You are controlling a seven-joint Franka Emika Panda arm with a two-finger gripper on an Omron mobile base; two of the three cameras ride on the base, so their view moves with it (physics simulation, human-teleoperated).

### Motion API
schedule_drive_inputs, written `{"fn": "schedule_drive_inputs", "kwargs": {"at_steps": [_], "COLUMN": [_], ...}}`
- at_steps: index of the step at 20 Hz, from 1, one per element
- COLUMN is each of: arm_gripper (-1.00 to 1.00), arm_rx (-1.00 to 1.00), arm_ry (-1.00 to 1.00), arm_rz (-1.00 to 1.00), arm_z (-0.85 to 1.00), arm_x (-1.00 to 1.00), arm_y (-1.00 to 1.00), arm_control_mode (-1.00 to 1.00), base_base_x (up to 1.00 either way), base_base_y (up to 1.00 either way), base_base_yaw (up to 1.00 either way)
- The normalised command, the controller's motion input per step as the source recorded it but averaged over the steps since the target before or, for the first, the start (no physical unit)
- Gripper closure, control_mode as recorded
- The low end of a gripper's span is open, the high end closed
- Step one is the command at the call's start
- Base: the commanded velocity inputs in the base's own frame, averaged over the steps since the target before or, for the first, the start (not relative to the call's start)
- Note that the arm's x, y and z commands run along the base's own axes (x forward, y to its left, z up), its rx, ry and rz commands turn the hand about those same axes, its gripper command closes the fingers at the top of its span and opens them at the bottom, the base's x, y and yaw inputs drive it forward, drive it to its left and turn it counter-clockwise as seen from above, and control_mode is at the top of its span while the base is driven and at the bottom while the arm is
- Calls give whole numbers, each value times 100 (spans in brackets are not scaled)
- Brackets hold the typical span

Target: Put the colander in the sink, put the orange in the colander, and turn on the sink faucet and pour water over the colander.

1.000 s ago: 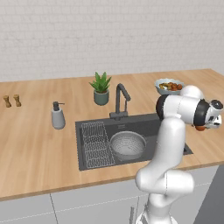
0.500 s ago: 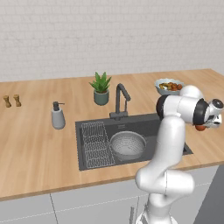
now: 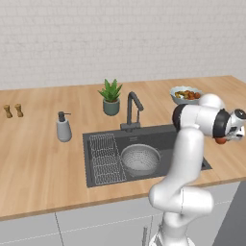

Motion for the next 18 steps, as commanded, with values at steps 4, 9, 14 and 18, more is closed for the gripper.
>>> {"fn": "schedule_drive_inputs", "kwargs": {"at_steps": [4,9,14,18], "arm_gripper": [100,100,100,100], "arm_rx": [0,0,0,2], "arm_ry": [0,0,1,5], "arm_rz": [0,4,9,8], "arm_z": [20,33,46,65], "arm_x": [-57,-43,-11,0], "arm_y": [39,74,73,72], "arm_control_mode": [-100,-100,-100,-100], "base_base_x": [0,0,0,0], "base_base_y": [0,0,0,0], "base_base_yaw": [0,0,0,0]}}
